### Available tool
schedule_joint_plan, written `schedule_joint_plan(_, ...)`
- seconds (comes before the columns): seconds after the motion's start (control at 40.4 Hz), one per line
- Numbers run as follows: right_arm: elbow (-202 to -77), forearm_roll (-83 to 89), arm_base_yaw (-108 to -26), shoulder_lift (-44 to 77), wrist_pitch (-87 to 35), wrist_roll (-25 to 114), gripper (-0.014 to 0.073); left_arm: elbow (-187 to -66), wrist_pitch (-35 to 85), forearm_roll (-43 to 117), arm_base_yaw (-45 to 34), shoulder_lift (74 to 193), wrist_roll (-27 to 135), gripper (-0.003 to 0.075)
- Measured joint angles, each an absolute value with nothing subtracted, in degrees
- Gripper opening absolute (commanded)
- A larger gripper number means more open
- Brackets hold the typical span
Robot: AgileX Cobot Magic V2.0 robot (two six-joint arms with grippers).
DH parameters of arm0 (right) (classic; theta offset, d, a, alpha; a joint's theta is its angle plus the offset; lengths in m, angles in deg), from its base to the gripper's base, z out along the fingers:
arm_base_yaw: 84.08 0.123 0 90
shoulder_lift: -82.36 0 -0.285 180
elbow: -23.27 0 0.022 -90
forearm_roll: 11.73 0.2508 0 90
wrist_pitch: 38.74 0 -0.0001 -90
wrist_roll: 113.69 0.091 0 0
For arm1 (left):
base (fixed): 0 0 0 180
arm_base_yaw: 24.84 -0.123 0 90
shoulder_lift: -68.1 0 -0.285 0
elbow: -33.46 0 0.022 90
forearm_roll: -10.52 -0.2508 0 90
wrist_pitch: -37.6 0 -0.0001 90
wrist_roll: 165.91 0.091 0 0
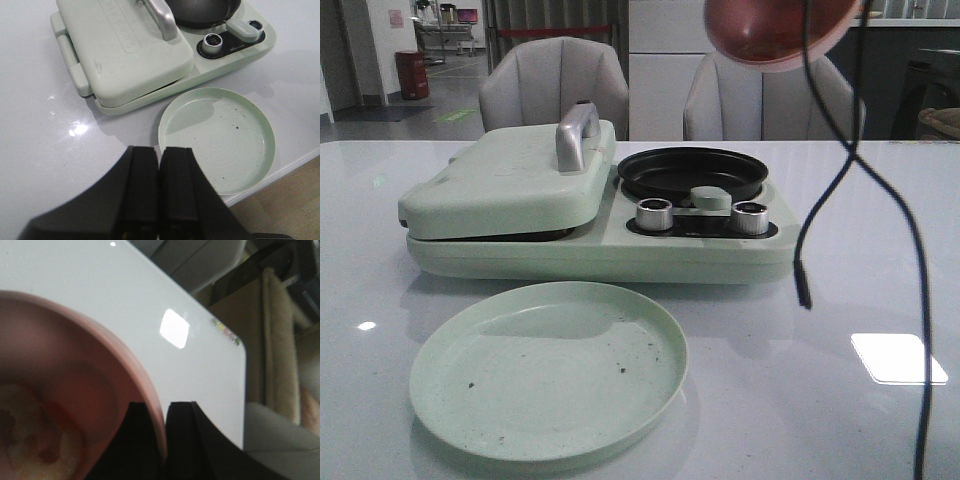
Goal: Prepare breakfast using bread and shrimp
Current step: 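Tilt the pink bowl over the black pan to pour the shrimp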
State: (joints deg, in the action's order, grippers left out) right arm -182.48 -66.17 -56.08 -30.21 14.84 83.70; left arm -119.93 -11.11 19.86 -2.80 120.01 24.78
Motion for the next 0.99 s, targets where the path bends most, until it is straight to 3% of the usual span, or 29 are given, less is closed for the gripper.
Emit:
schedule_joint_plan(0.396, -185.18, -103.17, -48.06, -42.38, 22.0, 100.56, 0.0043, -119.93, -11.13, 19.86, -2.8, 120.01, 24.78, 0.01)
schedule_joint_plan(0.99, -186.11, -109.07, -47.44, -43.35, 23.17, 102.18, 0.0043, -119.93, -11.23, 19.03, -2.8, 120.01, 24.78, 0.0099)
